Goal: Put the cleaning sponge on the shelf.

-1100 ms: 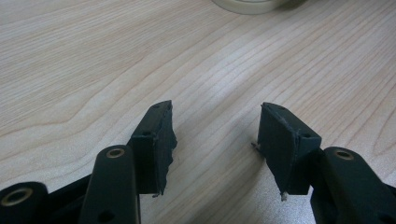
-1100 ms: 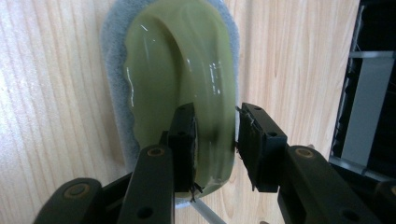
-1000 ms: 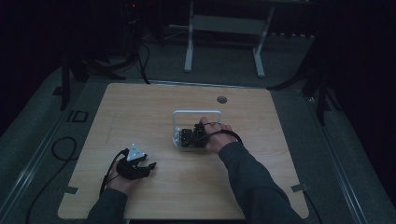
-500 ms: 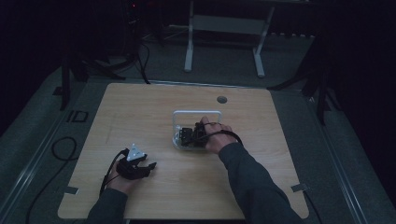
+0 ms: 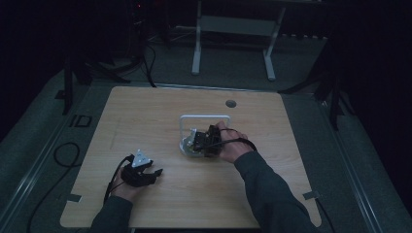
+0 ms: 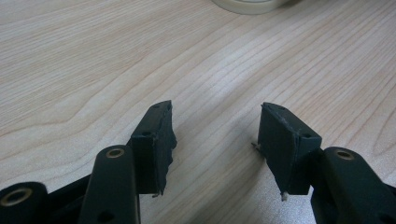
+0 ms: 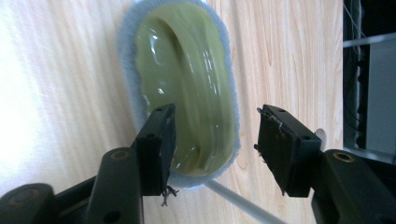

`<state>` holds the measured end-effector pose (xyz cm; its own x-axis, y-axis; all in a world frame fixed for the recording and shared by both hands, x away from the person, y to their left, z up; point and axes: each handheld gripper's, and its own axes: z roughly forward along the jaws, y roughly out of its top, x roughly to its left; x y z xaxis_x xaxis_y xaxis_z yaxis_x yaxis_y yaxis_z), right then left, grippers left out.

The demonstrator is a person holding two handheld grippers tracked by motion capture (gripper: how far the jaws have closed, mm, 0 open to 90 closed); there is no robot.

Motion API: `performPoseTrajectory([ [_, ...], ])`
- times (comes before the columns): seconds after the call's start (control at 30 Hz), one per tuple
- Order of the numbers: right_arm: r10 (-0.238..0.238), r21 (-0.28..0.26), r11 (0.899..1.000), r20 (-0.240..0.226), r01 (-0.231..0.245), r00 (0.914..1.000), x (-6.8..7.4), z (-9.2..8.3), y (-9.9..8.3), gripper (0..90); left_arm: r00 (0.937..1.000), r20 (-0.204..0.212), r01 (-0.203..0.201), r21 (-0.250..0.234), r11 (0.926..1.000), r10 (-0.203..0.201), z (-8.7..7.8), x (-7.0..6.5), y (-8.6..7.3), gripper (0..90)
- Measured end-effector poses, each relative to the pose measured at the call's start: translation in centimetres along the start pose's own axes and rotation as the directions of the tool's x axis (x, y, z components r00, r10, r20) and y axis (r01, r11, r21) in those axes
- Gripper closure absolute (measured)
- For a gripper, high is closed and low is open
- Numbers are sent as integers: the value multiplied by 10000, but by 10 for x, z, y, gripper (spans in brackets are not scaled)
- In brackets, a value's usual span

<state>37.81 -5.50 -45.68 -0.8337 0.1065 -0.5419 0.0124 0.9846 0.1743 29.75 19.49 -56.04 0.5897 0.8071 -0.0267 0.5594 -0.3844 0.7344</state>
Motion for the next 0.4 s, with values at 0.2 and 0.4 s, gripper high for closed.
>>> performPoseTrajectory([
  [0.2, 710, -557, 9959, -147, -717, 9974, 5, -17, -9, 426, 10000, 0, 5, -1, 10000, -5, 0, 0, 0, 457],
  [0.4, 1367, -1038, 9845, -535, -1416, 9892, 19, -27, -20, 416, 10000, -24, -52, -4, 10000, 52, 0, -1, 0, 451],
])
